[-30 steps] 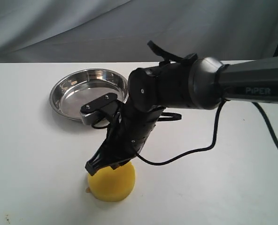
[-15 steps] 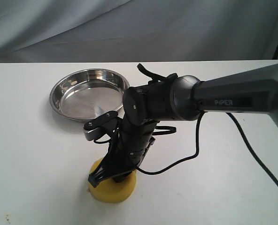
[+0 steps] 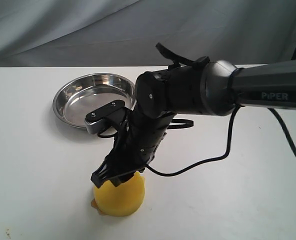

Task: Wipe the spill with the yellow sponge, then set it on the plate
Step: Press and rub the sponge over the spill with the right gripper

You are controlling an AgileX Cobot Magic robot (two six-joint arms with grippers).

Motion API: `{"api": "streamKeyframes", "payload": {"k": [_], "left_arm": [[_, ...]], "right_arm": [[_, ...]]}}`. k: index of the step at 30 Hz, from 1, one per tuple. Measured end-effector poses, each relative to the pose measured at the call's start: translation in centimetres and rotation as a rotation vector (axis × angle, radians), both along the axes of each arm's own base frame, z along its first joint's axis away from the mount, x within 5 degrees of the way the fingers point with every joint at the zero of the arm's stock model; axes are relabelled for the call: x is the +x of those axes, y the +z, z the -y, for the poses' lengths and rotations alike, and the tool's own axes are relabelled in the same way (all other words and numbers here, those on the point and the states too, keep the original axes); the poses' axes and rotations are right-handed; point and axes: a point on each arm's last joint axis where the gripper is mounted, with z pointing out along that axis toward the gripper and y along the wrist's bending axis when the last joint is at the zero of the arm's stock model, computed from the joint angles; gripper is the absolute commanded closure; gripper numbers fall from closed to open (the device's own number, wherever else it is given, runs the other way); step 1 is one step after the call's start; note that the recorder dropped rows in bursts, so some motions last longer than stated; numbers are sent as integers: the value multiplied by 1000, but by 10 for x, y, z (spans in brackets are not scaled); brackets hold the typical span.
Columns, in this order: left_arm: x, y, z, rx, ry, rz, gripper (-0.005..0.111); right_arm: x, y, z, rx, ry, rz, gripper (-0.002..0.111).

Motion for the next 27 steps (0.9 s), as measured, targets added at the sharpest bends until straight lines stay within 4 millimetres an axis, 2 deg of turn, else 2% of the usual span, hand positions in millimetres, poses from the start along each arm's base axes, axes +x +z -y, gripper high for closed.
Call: {"api": "streamKeyframes", "payload": {"k": [5,12,16,23,25,26,27], "left_arm": [[0,0,0,0,0,0,107],[0,0,0,0,0,0,107],[0,0,0,0,0,0,107],[0,0,0,0,0,0,107],[0,0,0,0,0,0,107],[0,0,0,0,0,0,107],[0,0,0,0,0,0,107]], "right_arm": [[0,-4,-1,-5,-1,-11,49],[-5,-36,-8,-52,16,-54,48],[-4,-43,-9,-59,12,-69,48],[-2,-38,-12,-67,26,-78,48],[0,-29,-15,-78,46,-89,48],[3,-17,-19,-69,51,-86,47],[4,-11,-20,-58,51,-75,41]]}}
